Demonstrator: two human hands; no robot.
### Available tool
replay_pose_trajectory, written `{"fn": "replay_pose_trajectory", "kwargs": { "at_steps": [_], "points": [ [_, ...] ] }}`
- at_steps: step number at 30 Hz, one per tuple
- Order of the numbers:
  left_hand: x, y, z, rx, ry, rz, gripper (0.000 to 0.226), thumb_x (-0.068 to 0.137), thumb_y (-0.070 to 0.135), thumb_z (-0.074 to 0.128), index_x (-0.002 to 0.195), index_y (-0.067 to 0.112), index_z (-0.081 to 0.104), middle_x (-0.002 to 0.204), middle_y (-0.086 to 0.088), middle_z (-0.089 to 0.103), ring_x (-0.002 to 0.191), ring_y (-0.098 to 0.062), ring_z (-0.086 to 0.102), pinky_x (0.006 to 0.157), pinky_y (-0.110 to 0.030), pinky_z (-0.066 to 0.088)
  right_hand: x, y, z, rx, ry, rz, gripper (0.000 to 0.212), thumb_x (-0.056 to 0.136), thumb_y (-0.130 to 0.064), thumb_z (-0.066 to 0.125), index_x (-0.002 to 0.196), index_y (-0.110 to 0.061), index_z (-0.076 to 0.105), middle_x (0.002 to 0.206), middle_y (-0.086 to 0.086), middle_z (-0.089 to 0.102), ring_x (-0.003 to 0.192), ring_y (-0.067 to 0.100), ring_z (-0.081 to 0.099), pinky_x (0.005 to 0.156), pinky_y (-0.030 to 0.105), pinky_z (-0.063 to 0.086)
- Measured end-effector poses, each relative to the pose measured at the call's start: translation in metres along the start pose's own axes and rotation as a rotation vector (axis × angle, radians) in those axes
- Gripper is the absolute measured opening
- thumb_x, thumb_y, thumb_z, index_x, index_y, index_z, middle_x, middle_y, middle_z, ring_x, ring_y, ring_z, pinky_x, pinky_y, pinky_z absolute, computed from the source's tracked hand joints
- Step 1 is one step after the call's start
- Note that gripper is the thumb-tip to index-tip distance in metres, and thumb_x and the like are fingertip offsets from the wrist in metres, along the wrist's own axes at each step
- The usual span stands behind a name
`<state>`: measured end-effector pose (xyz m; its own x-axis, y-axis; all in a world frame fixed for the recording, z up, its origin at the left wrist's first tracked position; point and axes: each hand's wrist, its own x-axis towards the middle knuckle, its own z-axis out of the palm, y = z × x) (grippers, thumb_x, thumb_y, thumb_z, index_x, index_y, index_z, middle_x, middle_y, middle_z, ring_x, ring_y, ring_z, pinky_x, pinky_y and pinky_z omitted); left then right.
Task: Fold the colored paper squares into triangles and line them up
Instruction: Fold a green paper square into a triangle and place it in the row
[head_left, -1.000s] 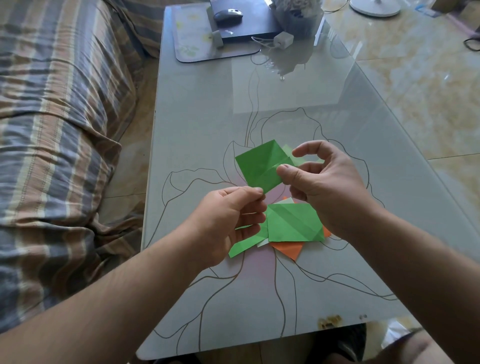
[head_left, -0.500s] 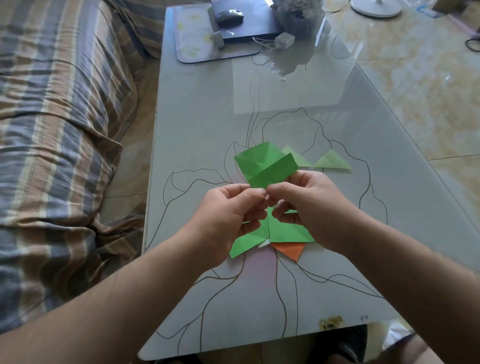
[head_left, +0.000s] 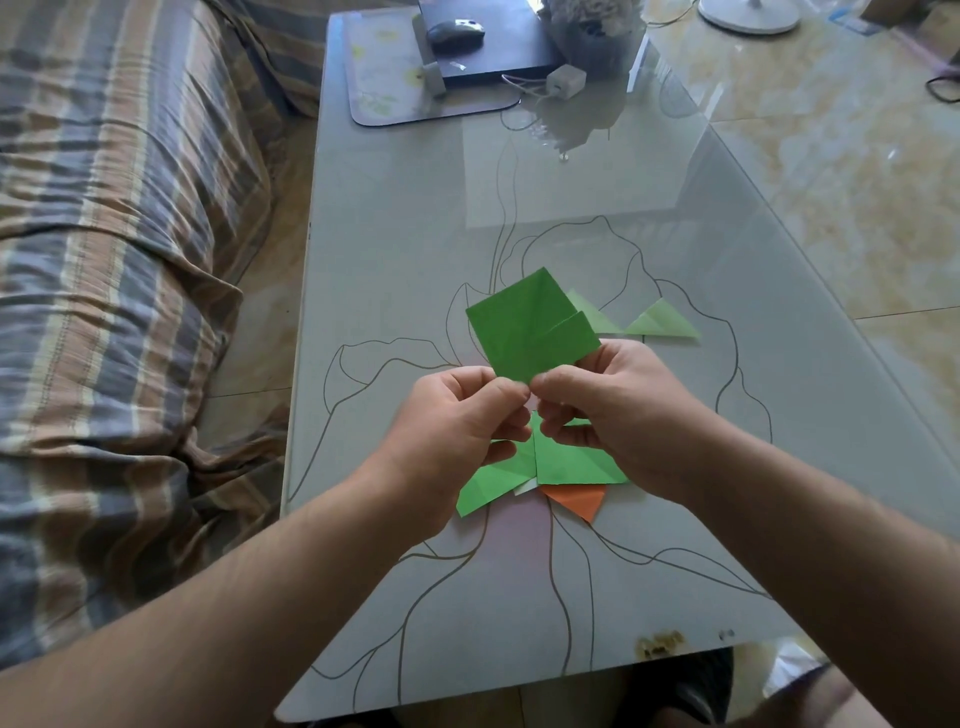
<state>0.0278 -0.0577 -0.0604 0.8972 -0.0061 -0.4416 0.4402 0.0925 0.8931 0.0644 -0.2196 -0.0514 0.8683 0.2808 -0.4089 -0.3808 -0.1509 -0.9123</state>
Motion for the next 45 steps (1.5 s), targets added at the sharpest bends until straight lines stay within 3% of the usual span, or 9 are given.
{"fn": "replay_pose_trajectory", "kwargs": {
  "at_steps": [4,23,34,45],
  "points": [
    [0.001,-0.001,-0.002,0.027,0.013,0.031,0.027,0.097,0.011,0.063,0.071,0.015,0.066,0.064,-0.001,0.066,0.068,-0.016,0.065,0.075,-0.037,0.052,0.001,-0.002,-0.005,0.005,-0.032,0.020,0.021,0.092,-0.009,0.069,0.072,-0.015,0.068,0.070,0.004,0.064,0.063,0.017,0.062,0.077,0.041,0.052],
    [0.009,0.000,-0.011,0.088,0.071,0.021,0.022,0.096,0.014,0.063,0.074,0.014,0.065,0.066,0.001,0.067,0.073,-0.019,0.068,0.077,-0.041,0.055,0.011,-0.004,-0.010,0.078,0.013,0.059,0.023,0.095,-0.010,0.069,0.074,-0.015,0.061,0.069,0.003,0.067,0.060,0.015,0.061,0.079,0.042,0.050],
    [0.011,0.002,-0.012,0.082,0.068,0.014,0.023,0.096,0.014,0.062,0.073,0.013,0.062,0.068,-0.001,0.066,0.072,-0.019,0.067,0.075,-0.039,0.053,0.014,-0.004,-0.018,0.117,-0.006,0.069,0.026,0.095,-0.012,0.067,0.070,-0.018,0.065,0.077,0.007,0.068,0.065,0.024,0.061,0.074,0.039,0.049],
    [0.014,0.002,-0.015,-0.056,0.110,-0.018,0.019,0.099,0.017,0.060,0.080,0.014,0.060,0.069,0.001,0.063,0.068,-0.015,0.065,0.067,-0.033,0.054,0.013,-0.004,-0.018,0.130,-0.042,0.047,0.023,0.096,-0.015,0.066,0.073,-0.018,0.070,0.079,0.008,0.069,0.066,0.022,0.062,0.073,0.036,0.049]
  ]
}}
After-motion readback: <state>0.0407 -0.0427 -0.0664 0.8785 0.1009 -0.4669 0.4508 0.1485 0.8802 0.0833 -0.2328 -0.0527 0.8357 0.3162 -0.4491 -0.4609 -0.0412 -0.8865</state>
